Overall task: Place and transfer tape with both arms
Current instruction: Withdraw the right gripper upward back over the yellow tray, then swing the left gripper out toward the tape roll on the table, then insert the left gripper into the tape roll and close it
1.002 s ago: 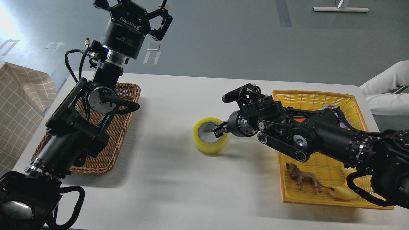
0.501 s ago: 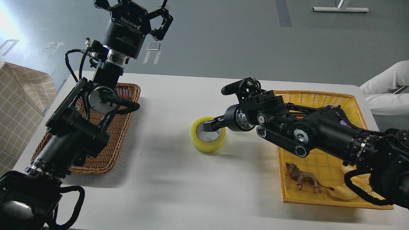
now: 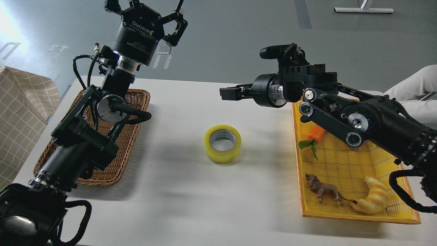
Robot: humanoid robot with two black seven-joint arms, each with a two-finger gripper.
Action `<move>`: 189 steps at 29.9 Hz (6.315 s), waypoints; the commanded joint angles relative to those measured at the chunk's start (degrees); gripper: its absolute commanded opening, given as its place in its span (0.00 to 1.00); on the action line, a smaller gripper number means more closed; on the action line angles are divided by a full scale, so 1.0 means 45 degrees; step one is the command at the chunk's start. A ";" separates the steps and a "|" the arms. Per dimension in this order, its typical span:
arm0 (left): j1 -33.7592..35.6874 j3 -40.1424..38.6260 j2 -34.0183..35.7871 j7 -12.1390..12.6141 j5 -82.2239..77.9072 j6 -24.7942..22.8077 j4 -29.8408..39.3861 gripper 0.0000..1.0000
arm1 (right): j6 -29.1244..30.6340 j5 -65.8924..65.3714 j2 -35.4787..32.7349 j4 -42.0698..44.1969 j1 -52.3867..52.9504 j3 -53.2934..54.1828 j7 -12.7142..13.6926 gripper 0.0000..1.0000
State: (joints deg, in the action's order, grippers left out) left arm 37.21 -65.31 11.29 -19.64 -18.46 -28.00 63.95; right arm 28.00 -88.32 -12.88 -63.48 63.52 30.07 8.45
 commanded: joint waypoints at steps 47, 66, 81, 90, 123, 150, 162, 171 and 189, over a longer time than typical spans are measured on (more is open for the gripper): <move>0.0033 0.0079 0.0147 0.0127 -0.0351 0.0000 -0.0246 0.98 | 0.0000 1.4608 0.2705 -0.1109 -0.6223 1.4686 -0.0413 0.99; 0.0403 0.0973 0.0517 -0.0127 -0.9522 0.1063 0.0046 0.98 | 0.0000 1.5155 0.2764 -0.1226 -0.7923 1.4686 -0.0432 0.99; 0.1497 0.5293 0.3037 0.0497 -1.3222 0.2238 0.1296 0.98 | 0.0000 1.5174 0.2745 -0.1148 -0.8529 1.4706 -0.0511 0.99; 0.1400 0.5548 0.3409 0.1806 -1.3261 0.2199 0.1961 0.98 | 0.0000 1.5175 0.2745 -0.1129 -0.8744 1.4706 -0.0530 0.99; 0.2298 0.9337 0.3839 0.3153 -2.0976 0.1752 0.1863 0.98 | 0.0000 1.5175 0.2764 -0.0992 -1.0111 1.4784 -0.0569 0.99; 0.2357 0.9551 0.1632 0.5263 -2.0878 0.0000 0.1023 0.98 | 0.0000 1.5175 0.2745 -0.0797 -1.0267 1.4803 -0.0588 0.99; 0.2318 0.9571 0.1124 0.5283 -2.0878 0.0000 -0.0031 0.86 | 0.0000 1.5175 0.2764 -0.0797 -1.0326 1.4803 -0.0569 0.99; 0.2240 0.9923 0.1123 0.5263 -2.0859 0.0000 -0.0325 0.84 | 0.0000 1.5175 0.2764 -0.0797 -1.0326 1.4803 -0.0589 0.99; 0.2279 1.0099 0.0987 0.5283 -2.0840 0.0000 -0.0578 0.23 | 0.0000 1.5175 0.2764 -0.0777 -1.0326 1.4803 -0.0589 0.99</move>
State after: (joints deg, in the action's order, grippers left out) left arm 47.46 -19.86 15.85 4.12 -112.35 -28.00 61.67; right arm 28.00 -20.04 -0.44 -67.05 17.05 96.67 5.81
